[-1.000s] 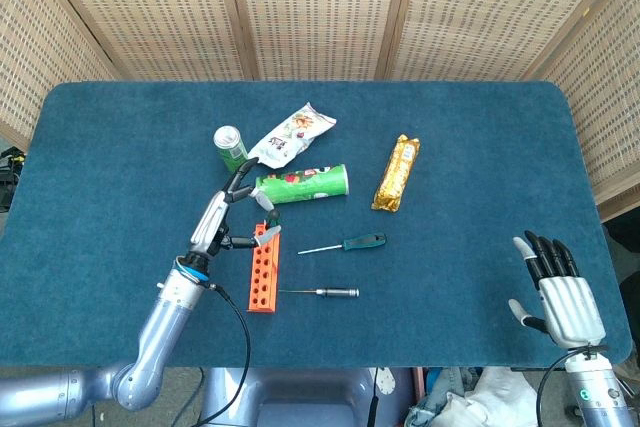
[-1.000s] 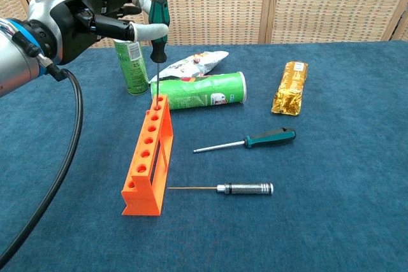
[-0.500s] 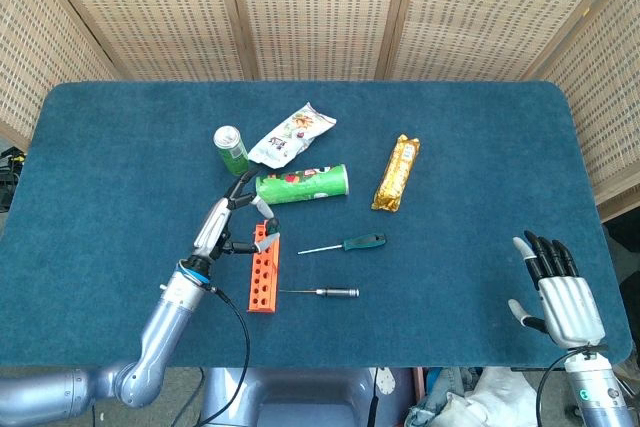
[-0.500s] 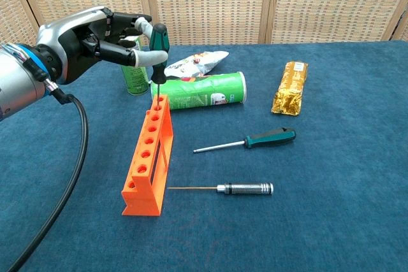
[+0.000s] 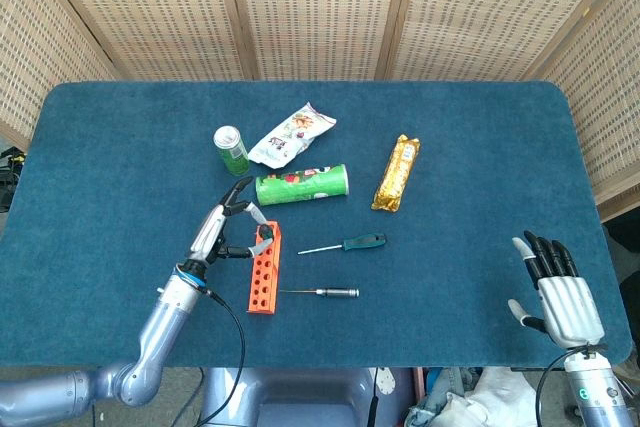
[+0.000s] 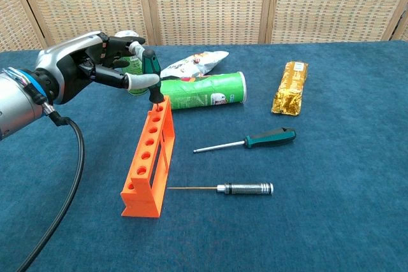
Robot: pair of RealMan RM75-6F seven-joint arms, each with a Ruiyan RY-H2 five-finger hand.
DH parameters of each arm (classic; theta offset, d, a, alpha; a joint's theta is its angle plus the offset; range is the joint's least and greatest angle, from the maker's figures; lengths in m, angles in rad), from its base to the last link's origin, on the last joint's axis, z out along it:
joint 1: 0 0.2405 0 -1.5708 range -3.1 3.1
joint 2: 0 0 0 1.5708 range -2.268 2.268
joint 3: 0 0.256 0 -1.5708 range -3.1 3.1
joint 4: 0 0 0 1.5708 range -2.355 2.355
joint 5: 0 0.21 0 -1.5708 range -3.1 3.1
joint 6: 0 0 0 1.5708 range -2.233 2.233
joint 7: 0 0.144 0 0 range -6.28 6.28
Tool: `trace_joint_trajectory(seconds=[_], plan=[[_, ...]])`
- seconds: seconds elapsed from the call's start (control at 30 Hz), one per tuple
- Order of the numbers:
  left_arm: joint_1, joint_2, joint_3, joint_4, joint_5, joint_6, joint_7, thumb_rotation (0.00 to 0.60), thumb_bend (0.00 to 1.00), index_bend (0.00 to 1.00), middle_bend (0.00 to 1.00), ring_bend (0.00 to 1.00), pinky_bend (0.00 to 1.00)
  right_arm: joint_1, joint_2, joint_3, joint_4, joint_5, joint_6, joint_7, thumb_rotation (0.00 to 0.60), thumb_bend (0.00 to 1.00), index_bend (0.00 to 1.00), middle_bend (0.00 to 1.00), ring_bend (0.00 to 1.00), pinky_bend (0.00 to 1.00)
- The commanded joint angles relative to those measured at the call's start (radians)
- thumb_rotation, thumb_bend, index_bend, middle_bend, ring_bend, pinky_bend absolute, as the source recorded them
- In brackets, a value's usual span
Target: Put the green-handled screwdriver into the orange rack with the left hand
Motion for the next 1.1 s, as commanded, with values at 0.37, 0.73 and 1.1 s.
trace_joint_trajectory(seconds=[0.37, 0.73, 1.1], plan=[[0.009, 0.001, 0.019, 0.025, 0.006, -0.018, 0.003, 0.600, 0.36, 0.63, 0.06, 0.00, 0.00, 0.000, 0.000, -0.001, -0.001, -0.003, 0.002, -0.001, 0.600, 0.24, 0.00, 0.00, 0.00, 0.00], [0.015, 0.001, 0.024, 0.040, -0.004, -0.036, 0.002, 0.600, 0.36, 0.61, 0.06, 0.00, 0.00, 0.000, -0.001, 0.000, 0.000, -0.003, 0.003, -0.001, 0.600, 0.24, 0.00, 0.00, 0.00, 0.00], [0.017, 0.023, 0.008, 0.004, 0.024, -0.033, -0.018, 0.600, 0.36, 0.48, 0.04, 0.00, 0.00, 0.000, -0.001, -0.001, -0.001, -0.004, 0.004, -0.002, 0.600, 0.24, 0.00, 0.00, 0.00, 0.00]])
